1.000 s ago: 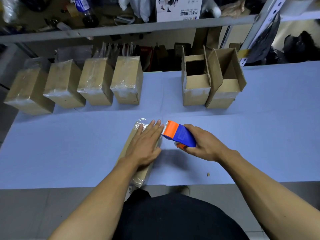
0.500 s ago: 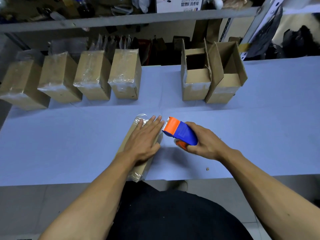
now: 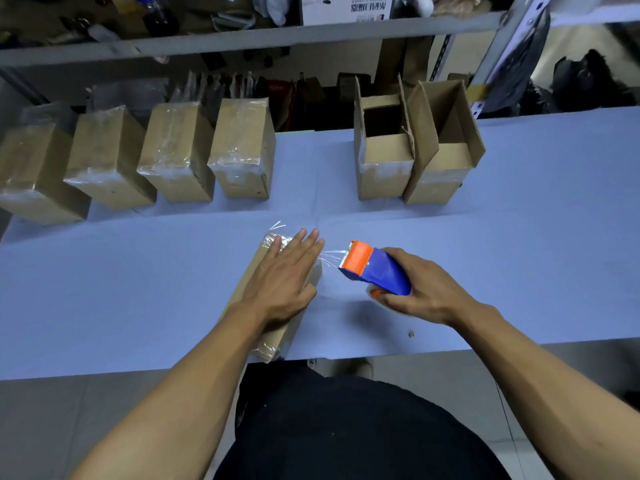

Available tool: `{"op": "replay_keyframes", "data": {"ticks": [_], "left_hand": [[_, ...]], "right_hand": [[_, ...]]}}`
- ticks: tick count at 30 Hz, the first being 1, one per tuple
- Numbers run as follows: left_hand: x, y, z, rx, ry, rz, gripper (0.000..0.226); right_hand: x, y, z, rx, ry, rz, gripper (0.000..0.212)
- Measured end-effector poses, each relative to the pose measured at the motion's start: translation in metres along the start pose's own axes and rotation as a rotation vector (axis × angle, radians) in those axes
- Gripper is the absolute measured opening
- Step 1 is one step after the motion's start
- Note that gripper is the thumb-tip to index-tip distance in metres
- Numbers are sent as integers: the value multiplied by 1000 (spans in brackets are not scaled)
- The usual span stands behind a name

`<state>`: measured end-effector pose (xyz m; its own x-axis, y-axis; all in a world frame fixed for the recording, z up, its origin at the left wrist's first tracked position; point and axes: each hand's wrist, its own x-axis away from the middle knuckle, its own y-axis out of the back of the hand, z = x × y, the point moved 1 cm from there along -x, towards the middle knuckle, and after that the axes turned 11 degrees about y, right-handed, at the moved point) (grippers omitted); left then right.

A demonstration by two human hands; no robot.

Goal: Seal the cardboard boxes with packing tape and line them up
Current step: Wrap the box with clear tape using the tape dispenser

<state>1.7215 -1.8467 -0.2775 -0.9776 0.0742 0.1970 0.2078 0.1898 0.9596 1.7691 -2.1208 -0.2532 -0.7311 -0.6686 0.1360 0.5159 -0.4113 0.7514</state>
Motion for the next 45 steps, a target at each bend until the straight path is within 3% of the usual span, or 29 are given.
{"op": "replay_keyframes", "data": {"ticks": [2,4,8,14,19,21,24,26,29,32,35,38,42,45], "left_hand": [[1,-2,-2,-6,4,11,84],[3,-1,-5,-3,19,6,84],[5,1,-14,3,45,-3,84],[8,-3,-24,44,189,20,85],[7,-2,-34,84,207,14,87],[14,-7,-37,74,184,-4,86],[14,-2,-30,139,193,23,86],[17,4,-23,288,145,23,88],[24,19,-9,646,186,-146,70],[27,32,15,766,370,-304,46],[20,36,43,761,485,-288,38],[14,33,57,832,596,-245,37],[11,32,53,985,710,-169,17],[8,32,53,1051,808,-160,4]], "right_hand": [[-4,-1,2,135,-12,51,76],[-11,0,14,278,-32,78,81],[-38,-3,52,507,-50,11,72],[-77,-12,94,559,-133,-67,37],[-84,-28,97,612,-188,-86,39],[-87,-43,90,553,-242,-71,45],[-86,-63,78,457,-350,-83,70],[-83,-71,70,418,-424,-97,75],[-80,-79,57,237,-485,-81,78],[-77,-92,48,17,-449,-94,80],[-72,-103,48,43,-462,-256,68],[-74,-102,63,21,-462,-558,33],[-88,-95,93,-506,-499,-707,19],[-96,-102,101,-651,-544,-761,24]]}}
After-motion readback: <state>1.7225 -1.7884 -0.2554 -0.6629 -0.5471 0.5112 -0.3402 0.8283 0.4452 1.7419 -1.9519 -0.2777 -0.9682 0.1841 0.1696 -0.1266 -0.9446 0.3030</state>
